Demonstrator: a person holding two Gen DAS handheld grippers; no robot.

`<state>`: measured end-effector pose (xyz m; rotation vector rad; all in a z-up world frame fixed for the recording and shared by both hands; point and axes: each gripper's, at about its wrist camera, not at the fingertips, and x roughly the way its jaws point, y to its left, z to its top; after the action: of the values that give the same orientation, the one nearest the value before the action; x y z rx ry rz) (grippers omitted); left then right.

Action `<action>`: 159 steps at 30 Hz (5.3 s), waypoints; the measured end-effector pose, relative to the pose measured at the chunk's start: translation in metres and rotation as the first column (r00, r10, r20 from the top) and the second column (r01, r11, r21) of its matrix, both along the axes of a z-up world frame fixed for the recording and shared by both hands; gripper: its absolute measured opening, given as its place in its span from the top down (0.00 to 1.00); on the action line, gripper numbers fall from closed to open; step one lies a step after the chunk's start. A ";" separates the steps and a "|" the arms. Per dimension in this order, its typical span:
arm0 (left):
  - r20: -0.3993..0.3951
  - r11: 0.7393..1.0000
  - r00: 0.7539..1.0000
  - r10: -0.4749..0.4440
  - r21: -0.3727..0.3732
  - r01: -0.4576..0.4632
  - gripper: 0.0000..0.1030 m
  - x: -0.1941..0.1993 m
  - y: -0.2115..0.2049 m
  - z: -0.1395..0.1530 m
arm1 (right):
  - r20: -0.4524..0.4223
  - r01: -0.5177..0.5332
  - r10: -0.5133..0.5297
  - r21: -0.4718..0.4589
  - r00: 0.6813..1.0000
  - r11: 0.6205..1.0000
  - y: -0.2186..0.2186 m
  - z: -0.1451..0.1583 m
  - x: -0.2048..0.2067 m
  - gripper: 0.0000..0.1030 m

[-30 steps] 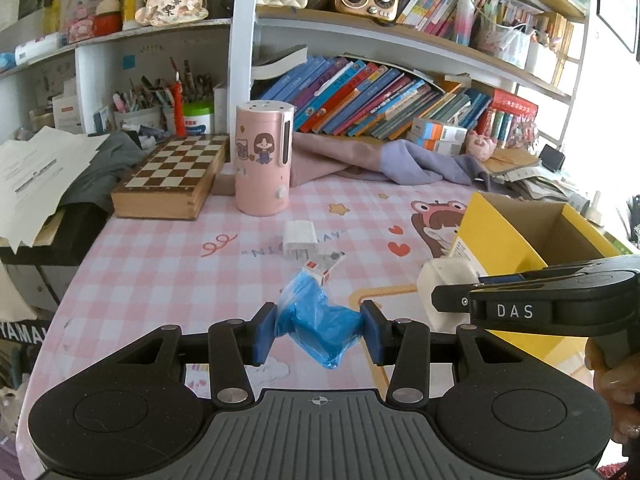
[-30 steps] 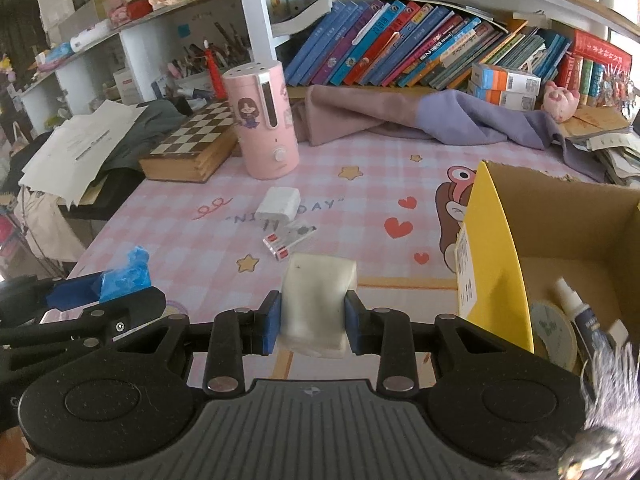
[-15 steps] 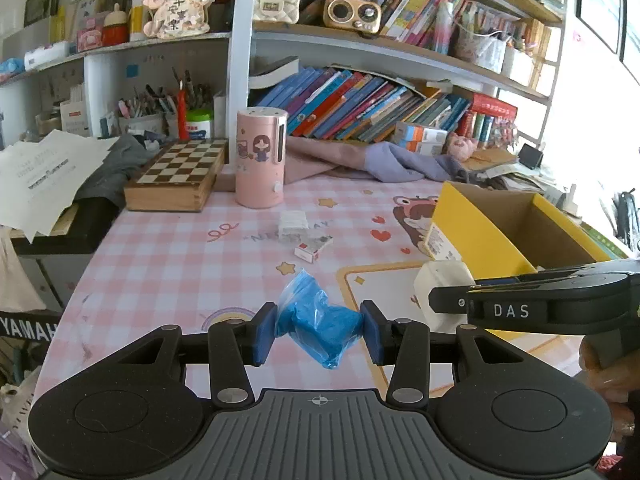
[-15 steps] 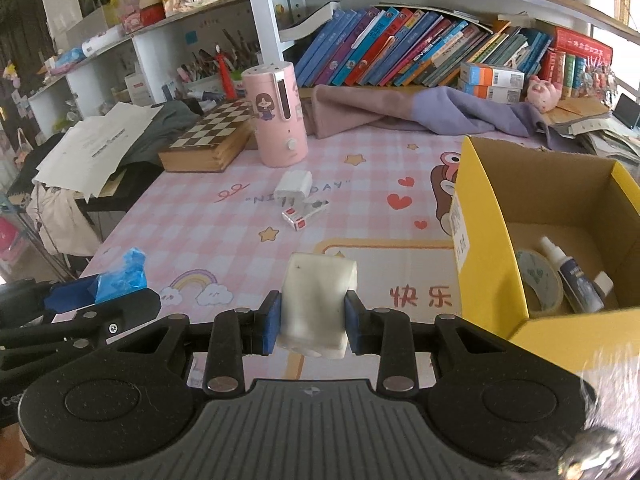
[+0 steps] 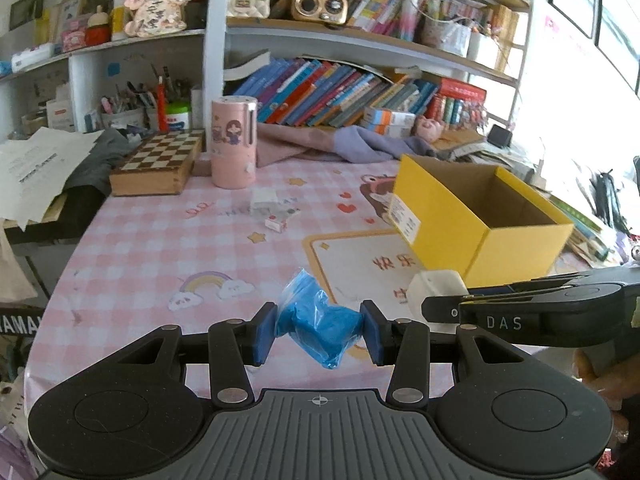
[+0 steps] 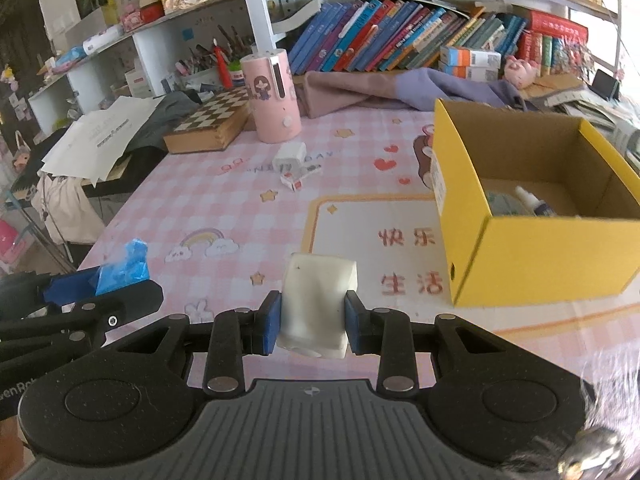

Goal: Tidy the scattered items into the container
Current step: 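Lift and carry the blue bag and beige sponge over the yellow box, then lower both items into the yellow box and open both tools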

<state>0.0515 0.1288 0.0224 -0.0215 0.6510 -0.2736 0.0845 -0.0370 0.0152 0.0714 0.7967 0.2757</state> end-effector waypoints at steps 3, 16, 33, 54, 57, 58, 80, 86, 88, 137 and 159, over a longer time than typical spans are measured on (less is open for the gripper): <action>-0.003 0.999 0.999 -0.032 0.006 0.032 0.58 -0.005 -0.008 0.000 | -0.010 0.029 -0.029 0.008 1.000 1.000 -0.009 -0.002 -0.011 0.70; -0.022 0.981 0.980 -0.196 0.004 0.196 0.58 -0.012 -0.051 -0.005 | -0.024 0.185 -0.185 0.006 0.982 0.983 -0.057 -0.005 -0.045 0.70; -0.027 0.915 0.915 -0.404 -0.008 0.403 0.58 -0.011 -0.104 -0.009 | -0.031 0.399 -0.399 -0.013 0.916 0.917 -0.110 -0.004 -0.080 0.70; 0.000 0.875 0.875 -0.483 -0.017 0.483 0.58 0.008 -0.138 -0.004 | -0.003 0.457 -0.457 -0.036 0.889 0.889 -0.136 0.006 -0.070 0.70; 0.010 0.871 0.871 -0.491 -0.017 0.492 0.58 0.010 -0.141 -0.003 | 0.002 0.461 -0.462 -0.039 0.887 0.886 -0.140 0.007 -0.067 0.70; 0.014 0.870 0.870 -0.494 -0.015 0.494 0.58 0.011 -0.143 -0.002 | 0.004 0.462 -0.462 -0.039 0.887 0.886 -0.141 0.007 -0.066 0.70; 0.134 0.886 0.878 -0.461 0.017 0.463 0.58 0.052 -0.185 0.017 | 0.140 0.429 -0.420 -0.047 0.897 0.902 -0.188 0.027 -0.010 0.70; 0.152 0.902 0.890 -0.430 0.027 0.432 0.58 0.074 -0.207 0.020 | 0.157 0.403 -0.391 -0.051 0.907 0.914 -0.213 0.031 0.021 0.70; 0.157 0.910 0.897 -0.413 0.029 0.413 0.58 0.083 -0.213 0.020 | 0.164 0.384 -0.372 -0.052 0.914 0.922 -0.221 0.033 0.034 0.70; -0.127 0.909 0.963 -0.239 0.320 0.268 0.55 0.206 -0.297 -0.038 | -0.091 -0.135 0.119 -0.183 0.989 0.974 -0.237 -0.027 0.231 0.69; 0.054 0.947 0.986 -0.156 0.293 0.134 0.06 0.176 -0.294 -0.009 | 0.041 -0.042 0.045 -0.092 0.998 0.995 -0.254 -0.001 0.204 0.53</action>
<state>0.2279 -0.1649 0.0131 0.3171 0.6122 -0.3177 0.2887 -0.2906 0.0146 -0.0376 0.7672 0.2810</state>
